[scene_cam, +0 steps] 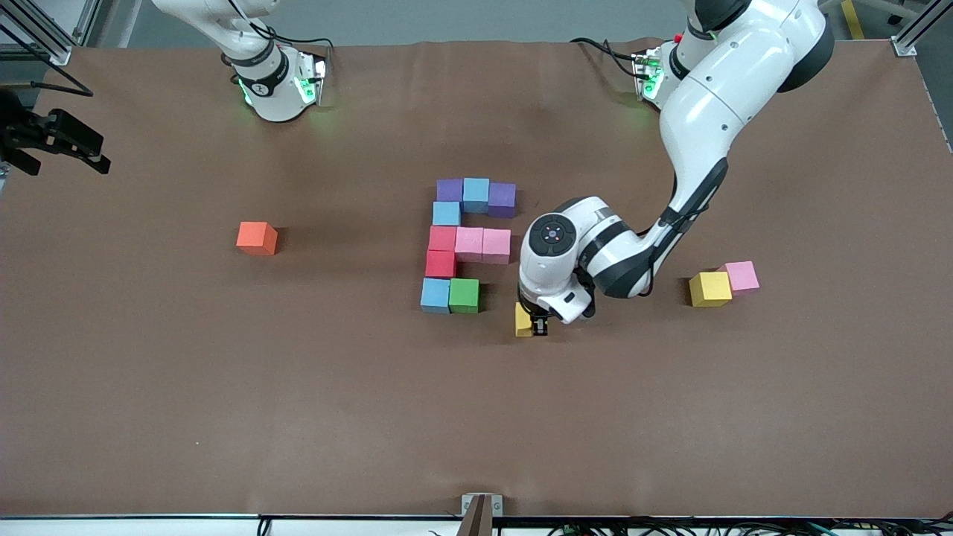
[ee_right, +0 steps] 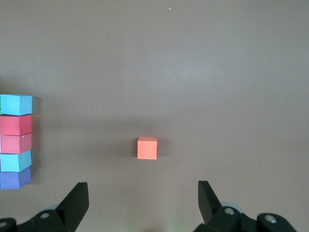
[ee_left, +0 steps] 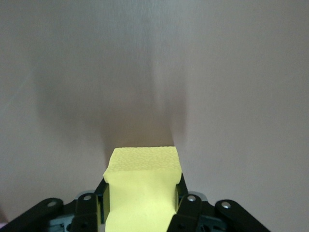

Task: Arrange 11 blocks into digit 3
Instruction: 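Carry the yellow cube to the cluster beside the green cube, then lower the yellow cube beside the green cube and open the left gripper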

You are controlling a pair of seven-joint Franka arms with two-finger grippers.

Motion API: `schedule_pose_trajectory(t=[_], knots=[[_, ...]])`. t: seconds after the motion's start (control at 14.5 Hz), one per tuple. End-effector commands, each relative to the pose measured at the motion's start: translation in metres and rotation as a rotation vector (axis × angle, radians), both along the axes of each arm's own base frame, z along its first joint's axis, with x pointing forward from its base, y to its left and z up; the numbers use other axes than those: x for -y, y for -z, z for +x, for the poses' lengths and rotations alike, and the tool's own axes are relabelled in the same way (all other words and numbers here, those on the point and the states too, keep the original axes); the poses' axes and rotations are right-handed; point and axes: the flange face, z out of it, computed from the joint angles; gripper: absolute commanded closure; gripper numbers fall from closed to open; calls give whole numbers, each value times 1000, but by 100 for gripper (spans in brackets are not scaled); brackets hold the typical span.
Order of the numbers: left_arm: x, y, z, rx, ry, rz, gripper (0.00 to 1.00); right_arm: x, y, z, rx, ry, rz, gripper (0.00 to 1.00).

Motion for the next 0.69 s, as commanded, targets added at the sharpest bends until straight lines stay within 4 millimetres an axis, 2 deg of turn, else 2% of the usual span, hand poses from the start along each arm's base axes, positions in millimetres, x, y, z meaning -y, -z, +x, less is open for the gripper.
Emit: schedule_pose_trajectory(t=[0.0, 0.28, 0.48, 0.62], knots=[[32, 35, -20, -49, 26, -29, 73, -2, -3, -8, 1, 6, 34, 0], [54, 37, -34, -49, 56, -36, 72, -5, -3, -9, -5, -14, 31, 0], [67, 38, -40, -47, 68, -44, 67, -6, -12, -11, -7, -19, 11, 0], [72, 37, -41, -44, 71, -48, 67, -3, -11, -15, -39, -15, 4, 0]])
